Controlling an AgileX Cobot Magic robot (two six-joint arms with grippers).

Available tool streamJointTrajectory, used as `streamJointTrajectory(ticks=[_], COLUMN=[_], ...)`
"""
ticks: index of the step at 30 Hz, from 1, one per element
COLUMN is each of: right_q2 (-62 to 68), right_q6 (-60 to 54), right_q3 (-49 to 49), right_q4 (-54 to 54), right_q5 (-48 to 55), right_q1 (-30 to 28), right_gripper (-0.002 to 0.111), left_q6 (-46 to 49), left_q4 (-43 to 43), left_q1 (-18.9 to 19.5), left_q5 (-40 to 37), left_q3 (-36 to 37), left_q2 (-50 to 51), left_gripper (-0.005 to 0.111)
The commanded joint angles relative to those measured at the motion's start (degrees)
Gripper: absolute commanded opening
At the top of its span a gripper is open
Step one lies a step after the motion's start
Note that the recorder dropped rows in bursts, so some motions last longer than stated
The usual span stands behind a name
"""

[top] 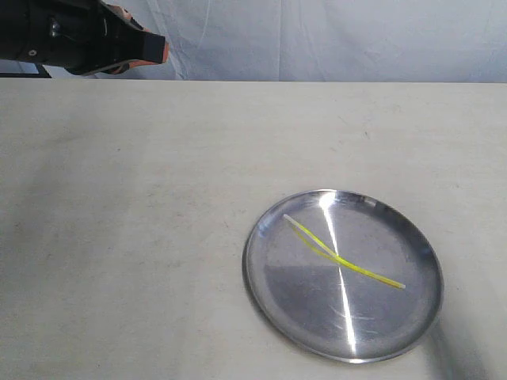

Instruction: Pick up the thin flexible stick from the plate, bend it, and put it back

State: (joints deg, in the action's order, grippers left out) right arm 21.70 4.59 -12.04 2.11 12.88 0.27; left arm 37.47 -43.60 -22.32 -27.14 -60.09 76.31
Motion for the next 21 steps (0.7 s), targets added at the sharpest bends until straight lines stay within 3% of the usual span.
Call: streamJointTrajectory(ticks=[1,5,21], right_q2=[-6.5,-12.2,-16.4], right_q6=[0.9,0.9,-2.4], right_q3=[6.8,11.8,12.0], right_q4=[-3.0,-2.9,-1.1], right_q5=[-1.0,-1.0,3.9], right_q1=[-0.3,-0.3,-0.3], right_gripper=[0.0,0.0,0.0], left_q6=[0.0,0.0,0.0], left_q4=[-0.1,-0.1,-0.1], left_q1=[0.1,0.1,0.1], left_q5=[0.4,0.4,0.4], left_q3=[0.3,0.3,0.3], left_q2=[-0.4,-0.4,-0.4], left_gripper=[0.0,0.0,0.0])
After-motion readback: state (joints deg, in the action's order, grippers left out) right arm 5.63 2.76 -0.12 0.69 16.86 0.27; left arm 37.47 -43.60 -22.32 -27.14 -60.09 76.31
